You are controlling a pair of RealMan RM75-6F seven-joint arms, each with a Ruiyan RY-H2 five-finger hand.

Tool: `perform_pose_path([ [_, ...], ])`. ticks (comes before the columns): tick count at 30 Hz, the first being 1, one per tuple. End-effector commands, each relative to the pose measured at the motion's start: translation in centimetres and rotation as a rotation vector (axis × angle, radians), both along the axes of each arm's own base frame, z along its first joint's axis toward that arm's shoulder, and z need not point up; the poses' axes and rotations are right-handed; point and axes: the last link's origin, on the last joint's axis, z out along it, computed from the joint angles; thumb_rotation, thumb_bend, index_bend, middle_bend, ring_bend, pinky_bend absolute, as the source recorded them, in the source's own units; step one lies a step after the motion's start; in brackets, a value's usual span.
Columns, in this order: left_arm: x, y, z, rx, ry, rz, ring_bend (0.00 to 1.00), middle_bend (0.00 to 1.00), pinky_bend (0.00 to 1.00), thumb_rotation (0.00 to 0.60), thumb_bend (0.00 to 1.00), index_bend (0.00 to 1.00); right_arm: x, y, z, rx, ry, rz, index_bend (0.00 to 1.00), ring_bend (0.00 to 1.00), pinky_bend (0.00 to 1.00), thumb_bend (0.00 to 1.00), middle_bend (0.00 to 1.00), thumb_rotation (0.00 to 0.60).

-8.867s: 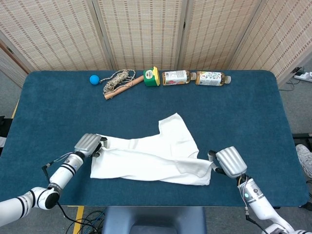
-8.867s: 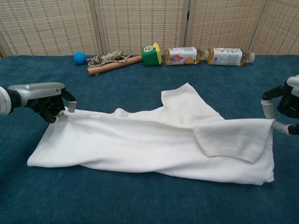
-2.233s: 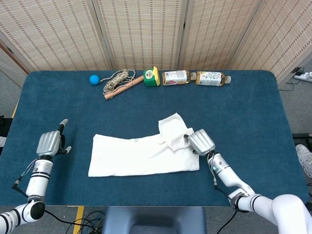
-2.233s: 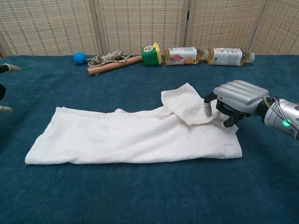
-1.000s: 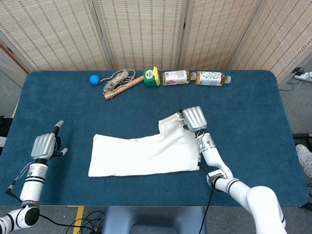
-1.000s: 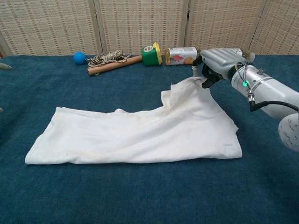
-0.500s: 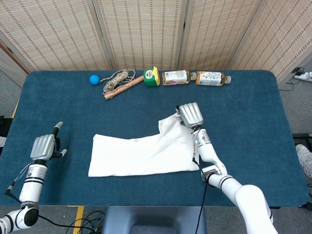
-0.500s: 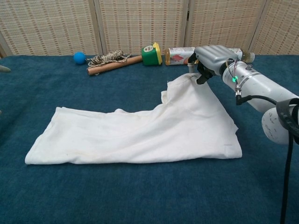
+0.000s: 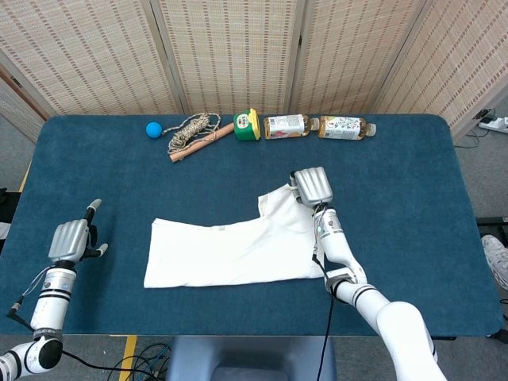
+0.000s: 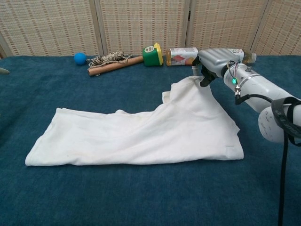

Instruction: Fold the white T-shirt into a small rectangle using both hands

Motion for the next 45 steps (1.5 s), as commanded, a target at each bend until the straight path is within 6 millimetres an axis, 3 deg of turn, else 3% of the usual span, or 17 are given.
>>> perform_pose_path([
  [1,0.0,0.0,0.0,-0.001,0.000,0.001,0.70,0.77,0.94,0.600,0.28,0.00,0.2,-0.1,0.1,-0.003,-0.008,-0.002,0.31,0.92,1.00,0.40,0.90,0.600],
  [4,-0.1,0.0,0.1,-0.001,0.004,0.000,0.70,0.77,0.94,0.600,0.28,0.00,0.5,-0.2,0.4,-0.012,-0.012,0.006,0.15,0.92,1.00,0.34,0.89,0.600],
  [9,0.1,0.0,0.3,0.003,0.009,-0.017,0.70,0.77,0.94,0.600,0.28,0.00,0.7,-0.3,1.4,-0.034,-0.027,0.019,0.08,0.92,1.00,0.30,0.88,0.600],
  [17,0.9,-0.5,0.5,-0.061,0.061,-0.178,0.70,0.77,0.93,0.600,0.28,0.01,0.5,1.8,4.9,-0.079,-0.083,0.133,0.08,0.92,1.00,0.30,0.88,0.600],
  [26,1.3,-1.0,-0.2,-0.133,0.164,-0.409,0.70,0.77,0.93,0.600,0.28,0.18,-2.1,7.1,10.4,-0.092,-0.061,0.191,0.12,0.92,1.00,0.30,0.88,0.600],
  [35,2.0,-0.2,-1.5,-0.195,0.082,-0.350,0.70,0.77,0.93,0.600,0.27,0.23,-5.1,11.4,13.9,-0.084,-0.028,0.161,0.19,0.92,1.00,0.30,0.88,0.600],
  [45,3.9,2.5,-3.1,-0.213,-0.023,-0.253,0.70,0.77,0.93,0.600,0.27,0.26,-6.6,14.2,15.2,-0.078,-0.013,0.151,0.21,0.92,1.00,0.30,0.88,0.600],
])
